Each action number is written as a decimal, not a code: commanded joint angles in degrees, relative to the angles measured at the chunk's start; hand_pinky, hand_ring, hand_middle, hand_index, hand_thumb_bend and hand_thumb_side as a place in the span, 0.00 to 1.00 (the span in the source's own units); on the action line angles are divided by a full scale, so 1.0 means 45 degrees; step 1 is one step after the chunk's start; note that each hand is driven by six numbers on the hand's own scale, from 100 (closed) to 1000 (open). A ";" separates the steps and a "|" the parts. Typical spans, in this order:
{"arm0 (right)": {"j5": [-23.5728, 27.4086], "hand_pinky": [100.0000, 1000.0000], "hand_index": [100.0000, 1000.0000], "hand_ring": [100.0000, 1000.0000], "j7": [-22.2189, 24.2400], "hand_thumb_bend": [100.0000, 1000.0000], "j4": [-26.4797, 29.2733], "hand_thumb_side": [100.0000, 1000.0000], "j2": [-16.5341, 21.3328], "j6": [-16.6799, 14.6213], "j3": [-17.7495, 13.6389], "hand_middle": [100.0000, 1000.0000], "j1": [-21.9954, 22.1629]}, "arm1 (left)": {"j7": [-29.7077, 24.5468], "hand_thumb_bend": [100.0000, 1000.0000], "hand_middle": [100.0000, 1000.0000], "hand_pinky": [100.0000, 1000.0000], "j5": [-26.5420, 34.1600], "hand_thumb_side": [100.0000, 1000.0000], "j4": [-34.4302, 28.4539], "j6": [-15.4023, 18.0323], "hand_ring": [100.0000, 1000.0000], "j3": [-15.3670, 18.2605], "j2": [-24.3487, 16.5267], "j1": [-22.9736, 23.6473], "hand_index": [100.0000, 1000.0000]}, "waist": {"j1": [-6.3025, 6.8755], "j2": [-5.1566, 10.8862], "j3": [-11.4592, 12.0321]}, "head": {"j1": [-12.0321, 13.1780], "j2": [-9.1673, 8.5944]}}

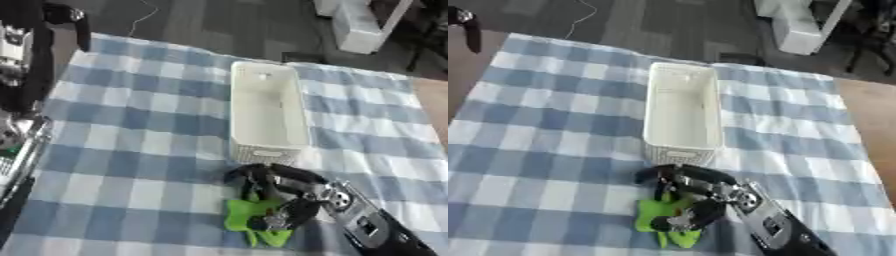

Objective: Pick up objects on the table and place them in the box.

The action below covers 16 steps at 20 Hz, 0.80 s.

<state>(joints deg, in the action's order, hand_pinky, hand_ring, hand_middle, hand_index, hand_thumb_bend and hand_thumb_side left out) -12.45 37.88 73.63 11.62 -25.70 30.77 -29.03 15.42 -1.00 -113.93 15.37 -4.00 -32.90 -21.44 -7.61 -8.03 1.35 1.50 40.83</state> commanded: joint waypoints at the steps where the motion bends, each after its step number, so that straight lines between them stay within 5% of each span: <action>1: -0.0545 0.16 1.00 0.55 0.3131 0.42 -0.0619 0.57 -0.0010 -0.2845 0.0006 0.86 0.0208 | 0.0055 0.18 0.84 0.08 -0.0016 0.99 -0.0146 0.0045 0.73 0.0113 -0.0312 -0.0197 0.80 | 0.0159 0.0116 0.0035 | -0.0128 -0.0042; 2: -0.0586 0.18 1.00 0.56 0.3131 0.43 -0.0640 0.58 -0.0036 -0.2819 -0.0034 0.87 0.0256 | 0.0068 0.18 0.84 0.08 -0.0014 0.99 -0.0146 0.0046 0.73 0.0122 -0.0312 -0.0196 0.80 | 0.0164 0.0125 0.0050 | -0.0117 -0.0017; 4: -0.0472 0.02 0.97 0.49 0.3128 0.38 -0.0620 0.56 -0.0042 -0.2784 -0.0158 0.78 0.0324 | 0.0085 0.18 0.84 0.08 -0.0009 0.99 -0.0146 0.0036 0.73 0.0134 -0.0299 -0.0181 0.80 | 0.0174 0.0156 0.0069 | -0.0109 0.0014; 6: 0.0032 0.00 0.81 0.27 0.2992 0.23 -0.0504 0.60 -0.0011 -0.2760 -0.0336 0.58 0.0384 | 0.0103 0.18 0.84 0.08 0.0002 1.00 -0.0146 0.0021 0.73 0.0151 -0.0277 -0.0169 0.80 | 0.0174 0.0188 0.0091 | -0.0105 0.0013; 8: 0.0788 0.00 0.55 0.00 0.2464 0.21 -0.0312 0.47 0.0045 -0.2768 -0.0563 0.29 0.0432 | 0.0121 0.18 0.84 0.09 0.0017 0.99 -0.0146 0.0002 0.73 0.0170 -0.0254 -0.0161 0.80 | 0.0172 0.0216 0.0100 | -0.0110 0.0015; 11: 0.2259 0.00 0.23 0.00 0.1069 0.20 -0.0177 0.38 0.0154 -0.2782 -0.0668 0.00 0.0519 | 0.0150 0.18 0.84 0.09 0.0051 0.99 -0.0146 -0.0026 0.73 0.0201 -0.0214 -0.0159 0.80 | 0.0157 0.0252 0.0134 | -0.0137 0.0002; 16: 0.4137 0.00 0.05 0.00 -0.1441 0.16 -0.0005 0.22 0.0278 -0.3146 -0.0931 0.00 0.0696 | 0.0169 0.18 0.84 0.08 0.0049 0.99 -0.0146 -0.0103 0.73 0.0238 -0.0146 -0.0076 0.80 | 0.0122 0.0274 0.0155 | -0.0096 0.0012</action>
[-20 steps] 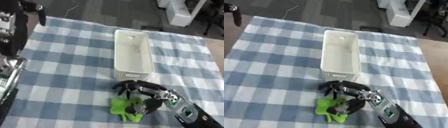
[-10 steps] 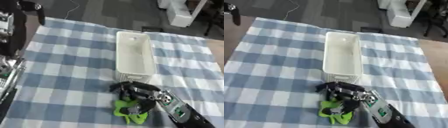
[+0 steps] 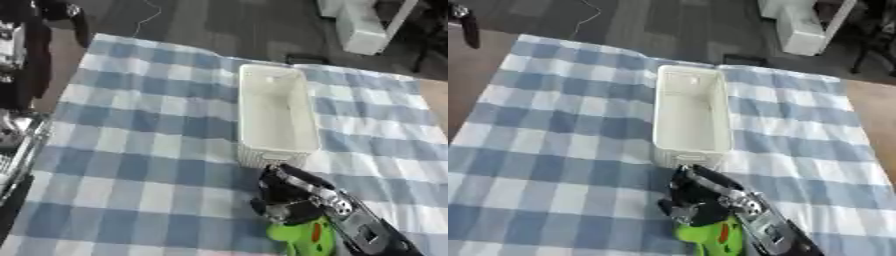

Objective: Pick up objects on the table and place them in the box.

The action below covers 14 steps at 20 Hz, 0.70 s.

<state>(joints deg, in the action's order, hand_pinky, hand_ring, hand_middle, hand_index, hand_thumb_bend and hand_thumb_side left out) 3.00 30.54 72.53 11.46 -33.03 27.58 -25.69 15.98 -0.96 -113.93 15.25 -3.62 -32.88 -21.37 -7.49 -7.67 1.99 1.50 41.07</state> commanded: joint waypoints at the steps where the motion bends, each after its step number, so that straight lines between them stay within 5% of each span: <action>1: 0.0769 0.00 0.04 0.00 -0.0204 0.17 0.0314 0.21 0.0354 -0.1764 -0.0226 0.00 -0.0029 | 0.0046 0.18 0.84 0.08 0.0039 0.99 -0.0146 -0.0079 0.72 0.0153 -0.0149 -0.0092 0.80 | 0.0091 0.0193 0.0020 | -0.0102 -0.0046; 7: 0.0425 0.00 0.00 0.00 -0.0295 0.22 0.0604 0.08 0.0459 -0.3848 -0.0029 0.00 -0.0067 | 0.0021 0.18 0.84 0.06 0.0038 0.99 -0.0146 -0.0082 0.72 0.0129 -0.0134 -0.0089 0.80 | 0.0092 0.0198 0.0103 | -0.0058 0.0041; 14: 0.1294 0.00 0.00 0.00 0.0927 0.23 0.1180 0.06 0.0790 -0.3858 -0.0227 0.00 -0.0388 | 0.0006 0.18 0.84 0.06 0.0014 0.99 -0.0146 -0.0081 0.72 0.0126 -0.0158 -0.0018 0.80 | 0.0105 0.0230 0.0069 | -0.0025 0.0095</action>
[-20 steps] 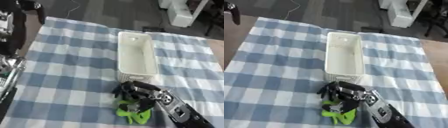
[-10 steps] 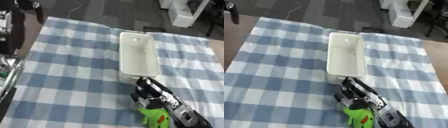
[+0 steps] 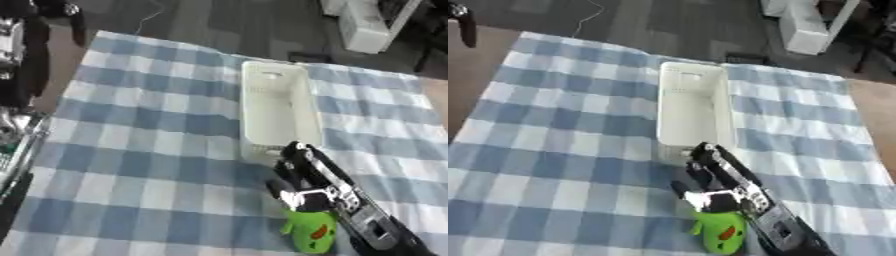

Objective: Pick up objects on the table and place them in the box.

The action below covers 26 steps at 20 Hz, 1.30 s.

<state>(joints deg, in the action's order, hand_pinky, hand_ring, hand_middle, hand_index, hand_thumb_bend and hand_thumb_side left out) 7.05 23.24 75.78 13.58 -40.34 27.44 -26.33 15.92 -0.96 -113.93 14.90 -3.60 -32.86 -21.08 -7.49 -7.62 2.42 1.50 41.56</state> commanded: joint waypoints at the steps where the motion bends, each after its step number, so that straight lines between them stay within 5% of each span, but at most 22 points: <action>1: 0.0558 0.00 0.00 0.00 0.2599 0.23 0.0596 0.06 0.0348 -0.2121 -0.0263 0.00 -0.0254 | 0.0022 0.18 0.84 0.06 0.0010 0.99 -0.0146 0.0000 0.72 0.0124 -0.0167 -0.0075 0.80 | 0.0107 0.0223 -0.0034 | -0.0018 -0.0016; 11: 0.0824 0.00 0.00 0.00 0.2528 0.23 0.3137 0.05 0.0701 0.0057 -0.1549 0.00 -0.0941 | 0.0163 0.17 0.84 0.08 -0.0003 0.99 -0.0146 -0.0041 0.72 0.0243 -0.0204 0.0024 0.80 | 0.0156 0.0360 -0.0108 | -0.0028 -0.0019; 19: 0.0965 0.00 0.00 0.00 0.1763 0.24 0.4745 0.04 0.0803 0.2269 -0.1747 0.00 -0.1381 | 0.0247 0.17 0.84 0.08 -0.0012 0.99 -0.0146 -0.0038 0.72 0.0301 -0.0208 0.0092 0.80 | 0.0202 0.0406 -0.0120 | -0.0145 0.0054; 26: 0.0589 0.00 0.00 0.00 0.1196 0.23 0.5698 0.05 0.0331 0.3116 -0.2132 0.00 -0.1980 | 0.0468 0.17 0.84 0.12 -0.0065 0.99 -0.0146 -0.0023 0.72 0.0452 -0.0163 0.0125 0.80 | 0.0278 0.0422 -0.0102 | -0.0501 0.0149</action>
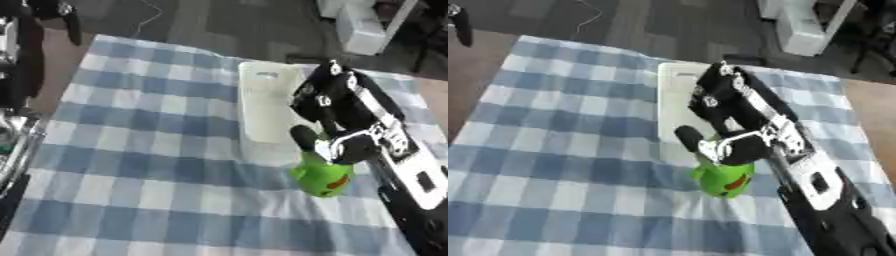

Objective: Pick up objects on the table and place them in the box.

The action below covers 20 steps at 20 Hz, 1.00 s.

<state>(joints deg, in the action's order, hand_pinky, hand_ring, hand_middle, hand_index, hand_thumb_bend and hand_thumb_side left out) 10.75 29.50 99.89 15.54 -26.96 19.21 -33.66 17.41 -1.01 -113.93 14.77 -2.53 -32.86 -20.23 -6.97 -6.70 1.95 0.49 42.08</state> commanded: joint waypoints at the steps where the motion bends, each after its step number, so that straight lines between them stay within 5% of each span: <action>1: -0.0451 0.00 0.00 0.00 -0.0344 0.22 0.0258 0.05 -0.0291 0.0115 -0.0437 0.00 -0.0494 | 0.0198 0.17 0.84 0.12 -0.0058 0.99 -0.0146 0.0017 0.72 0.0245 -0.0150 -0.0054 0.79 | 0.0181 0.0222 0.0006 | -0.0357 0.0053; 20: -0.6028 0.00 0.00 0.00 -0.2922 0.21 -0.4051 0.06 -0.3143 -0.2340 -0.1741 0.00 -0.2725 | 0.0493 0.17 0.83 0.17 -0.0105 0.99 -0.0146 0.0413 0.72 0.0233 -0.0020 -0.0178 0.79 | 0.0270 0.0047 0.0085 | -0.1372 0.0163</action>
<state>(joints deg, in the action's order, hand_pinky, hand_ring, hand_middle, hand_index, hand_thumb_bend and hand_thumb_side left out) -14.74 17.22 82.24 1.76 -36.62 12.21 -44.49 19.60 -1.83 -113.93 16.27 -1.87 -32.35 -20.02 -6.46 -7.05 2.28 -4.81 42.63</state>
